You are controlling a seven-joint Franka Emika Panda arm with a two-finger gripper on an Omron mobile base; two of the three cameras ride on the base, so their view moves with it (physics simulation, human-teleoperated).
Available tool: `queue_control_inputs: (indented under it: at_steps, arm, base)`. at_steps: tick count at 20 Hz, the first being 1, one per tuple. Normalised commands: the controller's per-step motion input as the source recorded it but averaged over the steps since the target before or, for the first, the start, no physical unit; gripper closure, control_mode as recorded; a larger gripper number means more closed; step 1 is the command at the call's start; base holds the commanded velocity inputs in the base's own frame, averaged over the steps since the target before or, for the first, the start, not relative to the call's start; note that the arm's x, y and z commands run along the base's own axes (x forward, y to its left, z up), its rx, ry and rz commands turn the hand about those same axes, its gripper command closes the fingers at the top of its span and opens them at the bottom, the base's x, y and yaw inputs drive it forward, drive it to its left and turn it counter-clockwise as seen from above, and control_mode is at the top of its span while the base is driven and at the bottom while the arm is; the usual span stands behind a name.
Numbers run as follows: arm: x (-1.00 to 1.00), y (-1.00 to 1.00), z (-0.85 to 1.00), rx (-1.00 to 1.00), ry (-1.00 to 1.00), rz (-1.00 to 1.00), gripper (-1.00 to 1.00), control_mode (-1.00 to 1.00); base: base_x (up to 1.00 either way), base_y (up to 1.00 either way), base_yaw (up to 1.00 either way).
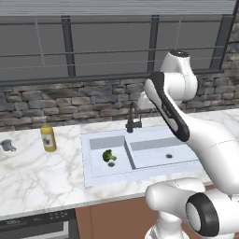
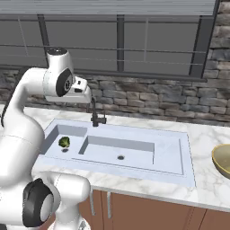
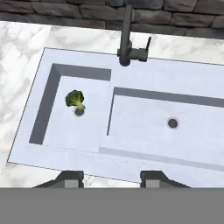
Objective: Pick the broccoli from the sink and place it in the bowl. Then pick the bowl and place it in the microwave. Then close the microwave door and press the start button.
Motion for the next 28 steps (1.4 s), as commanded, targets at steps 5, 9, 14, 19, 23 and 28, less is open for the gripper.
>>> queue_control_inputs:
  at_steps: [5, 9, 14, 19, 23, 28]
  arm:
    - [-0.57, 0.34, 0.00, -0.08, -0.19, 0.17, -1.00, -1.00]
    - [-0.74, 0.94, -0.31, -0.16, -0.14, 0.36, -1.00, -1.00]
    - [-0.01, 0.95, -0.63, -0.18, 0.03, 0.35, -1.00, -1.00]
    - [0.65, 0.26, -0.63, -0.05, 0.22, 0.16, -1.00, -1.00]
    - [0.57, 0.17, -0.99, -0.09, 0.32, 0.06, -1.00, -1.00]
    - [0.53, 0.28, -0.76, -0.18, 0.11, 0.04, -1.00, -1.00]
  base:
    - [0.00, 0.00, 0.00]
    - [0.00, 0.00, 0.00]
    - [0.00, 0.00, 0.00]
    - [0.00, 0.00, 0.00]
    - [0.00, 0.00, 0.00]
    - [0.00, 0.00, 0.00]
